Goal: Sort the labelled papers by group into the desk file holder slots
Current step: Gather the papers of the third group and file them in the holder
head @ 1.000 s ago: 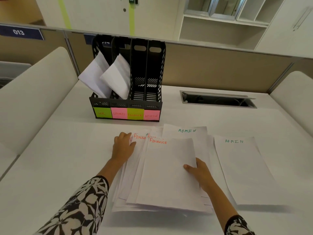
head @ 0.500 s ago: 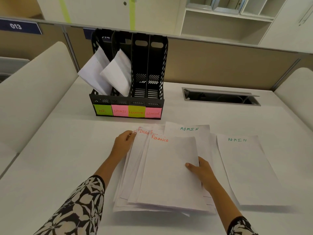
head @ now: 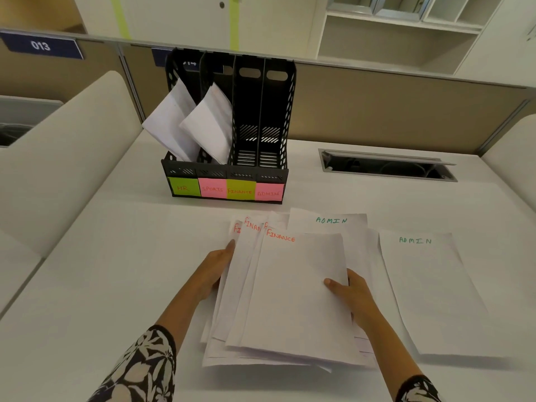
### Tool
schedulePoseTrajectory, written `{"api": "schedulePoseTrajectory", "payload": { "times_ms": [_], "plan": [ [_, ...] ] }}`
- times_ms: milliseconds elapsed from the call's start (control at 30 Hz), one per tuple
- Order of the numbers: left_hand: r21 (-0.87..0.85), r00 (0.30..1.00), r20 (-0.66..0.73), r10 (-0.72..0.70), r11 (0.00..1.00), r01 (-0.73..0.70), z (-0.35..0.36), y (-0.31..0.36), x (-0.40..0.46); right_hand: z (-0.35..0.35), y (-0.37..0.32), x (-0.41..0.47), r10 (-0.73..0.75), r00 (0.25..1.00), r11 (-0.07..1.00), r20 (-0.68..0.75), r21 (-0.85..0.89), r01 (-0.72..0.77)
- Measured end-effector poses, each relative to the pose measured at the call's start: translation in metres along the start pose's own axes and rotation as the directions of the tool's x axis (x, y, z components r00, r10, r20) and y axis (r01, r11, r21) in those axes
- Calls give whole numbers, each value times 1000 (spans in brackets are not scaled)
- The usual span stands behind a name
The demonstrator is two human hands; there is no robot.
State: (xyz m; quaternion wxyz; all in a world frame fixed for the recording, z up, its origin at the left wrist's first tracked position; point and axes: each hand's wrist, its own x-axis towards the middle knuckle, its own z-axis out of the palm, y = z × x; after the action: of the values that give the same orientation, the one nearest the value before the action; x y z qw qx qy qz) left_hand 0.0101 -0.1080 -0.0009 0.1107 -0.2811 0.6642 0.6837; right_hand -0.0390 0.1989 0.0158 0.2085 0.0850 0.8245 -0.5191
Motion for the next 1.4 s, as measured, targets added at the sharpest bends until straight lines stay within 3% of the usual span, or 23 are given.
{"api": "schedulePoseTrajectory", "payload": {
  "times_ms": [200, 333, 500, 633, 800, 933, 1067, 1167, 1267, 1400],
  "plan": [
    [26, 990, -14, 142, 990, -142, -1, -10, -6, 0, 1, 0, -5, 1000, 1000, -5, 0, 5],
    [159, 950, -194, 246, 963, -217, -22, 2, -4, 0, 2, 1, -4, 1000, 1000, -8, -2, 4],
    [178, 863, -402, 304, 951, -252, -89, 30, -12, 0, 5, 3, -6, 1000, 1000, -4, 7, 6],
    [158, 742, -582, 334, 941, -300, -143, 47, -26, 0, 4, 3, -4, 1000, 1000, -2, 7, 4],
    [39, 659, -692, 296, 926, -375, -178, 62, -39, 0, 6, 3, -27, 1000, 1000, 3, 14, 27],
    [115, 690, -634, 350, 925, -363, -147, 75, -35, 0, 6, 4, -30, 1000, 999, 7, 20, 30],
    [99, 817, -472, 331, 941, -323, -76, 69, -27, 0, 3, 3, -42, 999, 997, 34, 59, 40],
    [64, 876, -368, 310, 949, -309, -25, 52, -24, 0, -4, 1, -33, 999, 994, 33, 105, 29],
    [118, 894, -326, 309, 951, -285, 11, 37, -19, 1, -12, 0, 11, 999, 984, 34, 179, -17],
    [155, 910, -285, 300, 952, -266, 33, 25, -14, -1, -7, 0, -131, 986, 982, 101, 152, 115]
  ]
}}
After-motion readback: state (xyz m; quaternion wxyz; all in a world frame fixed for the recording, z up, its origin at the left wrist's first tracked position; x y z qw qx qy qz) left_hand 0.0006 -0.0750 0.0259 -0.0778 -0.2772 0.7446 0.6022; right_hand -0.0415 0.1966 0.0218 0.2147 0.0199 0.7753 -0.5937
